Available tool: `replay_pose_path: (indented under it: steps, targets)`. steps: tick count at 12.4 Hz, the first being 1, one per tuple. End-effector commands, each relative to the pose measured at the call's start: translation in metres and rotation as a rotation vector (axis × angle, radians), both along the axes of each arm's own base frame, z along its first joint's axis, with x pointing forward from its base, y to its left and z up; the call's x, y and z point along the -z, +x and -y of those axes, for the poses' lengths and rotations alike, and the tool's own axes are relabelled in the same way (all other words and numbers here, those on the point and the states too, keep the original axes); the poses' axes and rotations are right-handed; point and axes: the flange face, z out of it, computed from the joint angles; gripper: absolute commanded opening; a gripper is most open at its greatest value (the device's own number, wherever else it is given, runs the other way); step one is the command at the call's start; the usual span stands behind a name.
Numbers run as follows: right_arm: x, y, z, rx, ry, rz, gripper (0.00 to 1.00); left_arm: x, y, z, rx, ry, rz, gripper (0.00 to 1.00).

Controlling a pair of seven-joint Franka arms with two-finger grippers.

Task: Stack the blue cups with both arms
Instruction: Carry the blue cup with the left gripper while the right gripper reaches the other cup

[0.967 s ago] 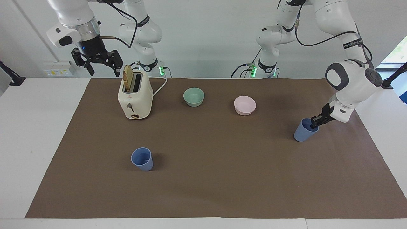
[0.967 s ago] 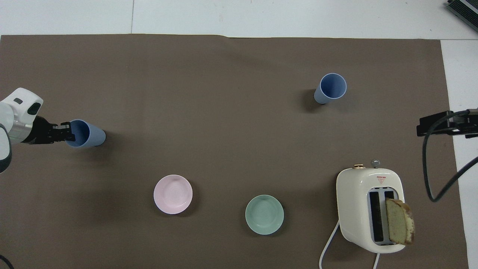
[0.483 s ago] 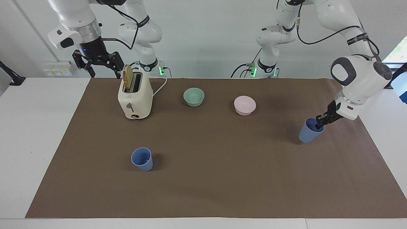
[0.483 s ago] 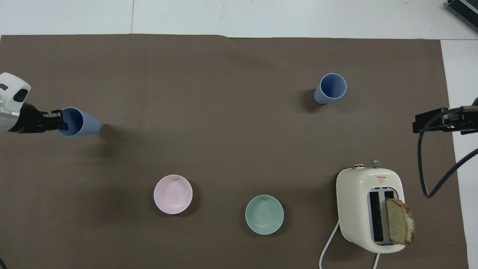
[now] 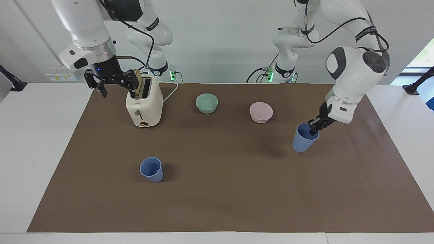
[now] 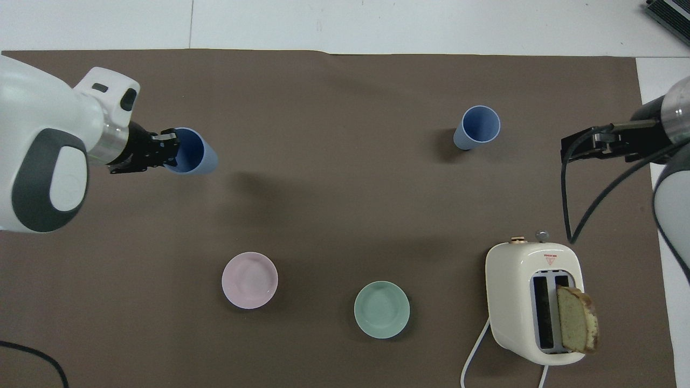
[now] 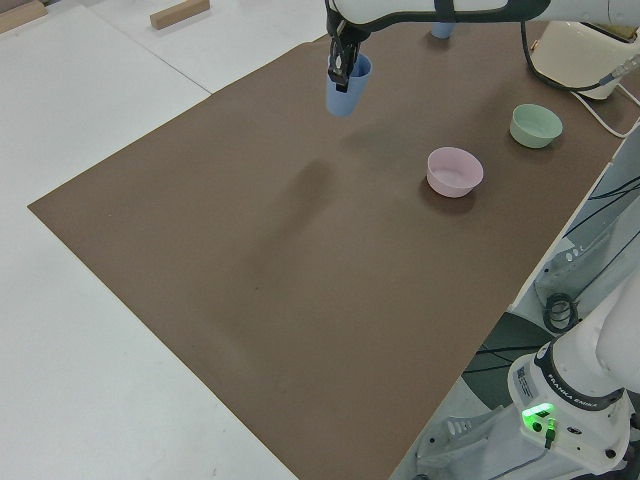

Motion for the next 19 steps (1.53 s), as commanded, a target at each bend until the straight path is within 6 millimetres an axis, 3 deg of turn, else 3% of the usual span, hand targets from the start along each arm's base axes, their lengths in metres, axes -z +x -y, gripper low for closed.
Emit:
replay_pose_path:
  steps: [1,4,5,7,11,14,19]
  targets:
    - [0.018,0.031,-0.002,-0.028,-0.012,0.015,1.00,0.015,0.004,0.074,-0.062,0.036,-0.020,0.00]
    - [0.044,0.056,-0.002,-0.032,-0.013,0.031,1.00,0.039,-0.009,0.145,-0.089,0.039,-0.003,0.00]
    - [0.053,0.065,-0.003,-0.035,-0.015,0.030,1.00,0.040,-0.013,0.157,-0.105,0.026,0.012,0.00]
    - [0.077,0.085,-0.007,-0.040,-0.016,0.029,1.00,0.061,-0.019,0.187,-0.098,0.016,0.022,0.00]
    - [0.125,0.108,0.000,-0.035,-0.027,0.021,1.00,0.086,-0.017,0.200,-0.079,0.008,0.046,0.00]
    - [0.165,0.122,-0.001,-0.038,-0.021,0.016,1.00,0.104,-0.029,0.217,-0.051,0.019,0.039,0.00]
    - [0.216,0.140,-0.007,-0.046,-0.021,0.031,1.00,0.117,-0.042,0.220,-0.064,0.025,0.007,0.00]
